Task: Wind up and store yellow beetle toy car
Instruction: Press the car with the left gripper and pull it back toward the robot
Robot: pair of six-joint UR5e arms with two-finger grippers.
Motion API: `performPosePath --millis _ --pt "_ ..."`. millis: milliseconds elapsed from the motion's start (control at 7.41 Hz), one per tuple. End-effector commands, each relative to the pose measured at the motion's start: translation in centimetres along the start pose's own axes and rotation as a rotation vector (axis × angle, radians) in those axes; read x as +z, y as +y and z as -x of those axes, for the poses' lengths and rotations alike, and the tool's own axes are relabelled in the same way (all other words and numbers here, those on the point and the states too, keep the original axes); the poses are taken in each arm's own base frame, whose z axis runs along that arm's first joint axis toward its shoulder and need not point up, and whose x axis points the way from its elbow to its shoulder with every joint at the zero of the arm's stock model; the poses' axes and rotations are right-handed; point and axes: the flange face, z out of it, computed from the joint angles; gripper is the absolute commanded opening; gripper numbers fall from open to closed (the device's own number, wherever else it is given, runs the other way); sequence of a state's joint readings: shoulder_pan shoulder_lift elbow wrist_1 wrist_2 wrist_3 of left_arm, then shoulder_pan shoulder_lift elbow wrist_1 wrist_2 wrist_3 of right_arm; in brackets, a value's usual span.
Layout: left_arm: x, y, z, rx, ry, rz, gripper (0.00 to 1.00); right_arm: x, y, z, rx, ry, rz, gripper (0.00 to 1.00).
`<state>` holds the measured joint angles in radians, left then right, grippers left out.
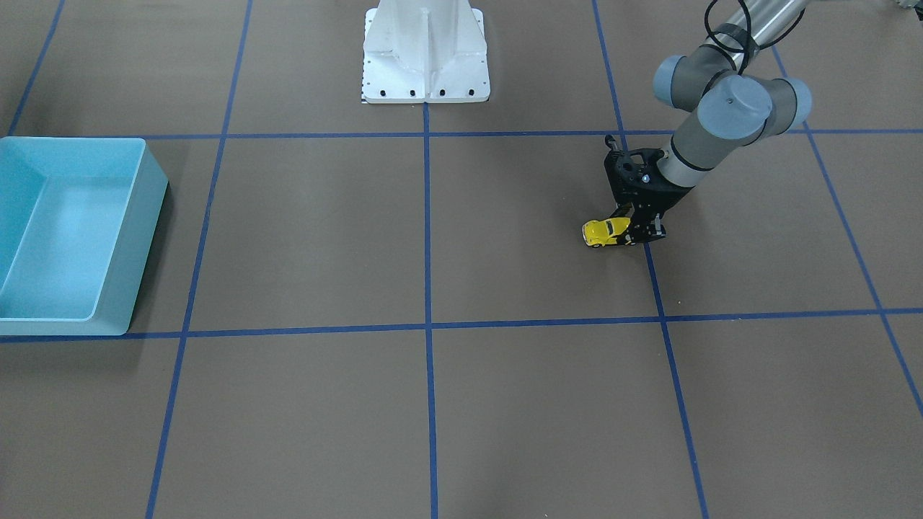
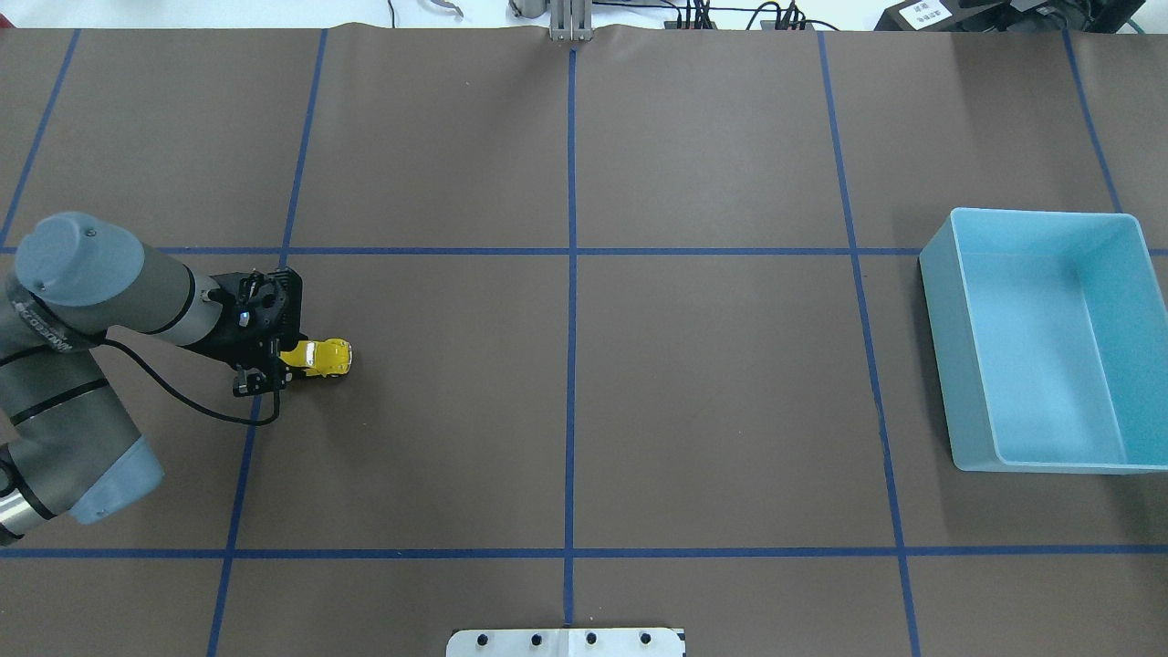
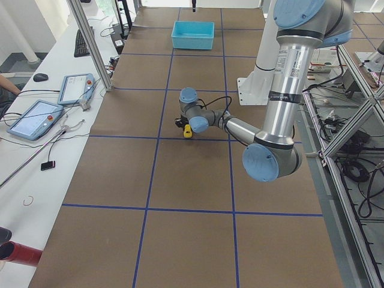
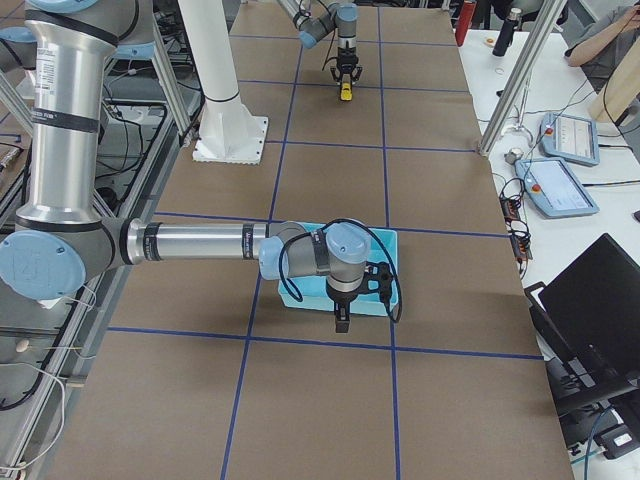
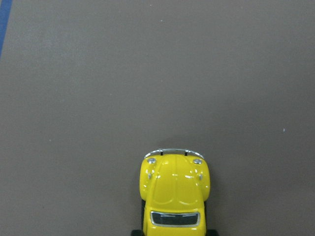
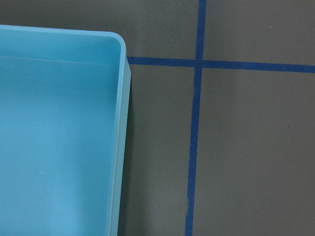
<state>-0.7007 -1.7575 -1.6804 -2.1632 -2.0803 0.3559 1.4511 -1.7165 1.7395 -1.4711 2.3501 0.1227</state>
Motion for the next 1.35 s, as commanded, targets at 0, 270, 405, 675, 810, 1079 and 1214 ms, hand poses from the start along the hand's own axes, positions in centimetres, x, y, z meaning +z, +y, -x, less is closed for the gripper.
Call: performPosePath --millis 0,270,405,675,810,1079,1214 --pt "0.0 0.1 0.0 0.003 -0.003 -0.006 0.00 0.0 0.0 0.0 0.000 0.000 0.000 1.00" --pt "0.0 0.5 -0.2 0.001 0.000 -0.003 0.00 0.0 0.0 0.0 0.000 0.000 0.000 1.00" --pt "0.0 0.6 -0.2 0.000 -0.001 -0.001 0.00 -0.1 0.0 0.1 -0.001 0.000 -0.001 1.00" --pt "-0.1 1.0 -0.4 0.003 -0.003 -0.006 0.00 -0.1 0.0 0.1 -0.001 0.000 -0.001 1.00" --pt "-0.1 1.2 -0.4 0.002 -0.004 -0.006 0.00 -0.1 0.0 0.1 -0.001 0.000 -0.001 1.00" --pt "-0.1 1.5 -0.5 0.001 -0.002 -0.004 0.00 -0.1 0.0 0.1 -0.001 0.000 -0.001 1.00" --pt "-0.1 1.5 -0.5 0.003 -0.003 -0.008 0.00 -0.1 0.0 0.1 -0.001 0.000 -0.001 1.00"
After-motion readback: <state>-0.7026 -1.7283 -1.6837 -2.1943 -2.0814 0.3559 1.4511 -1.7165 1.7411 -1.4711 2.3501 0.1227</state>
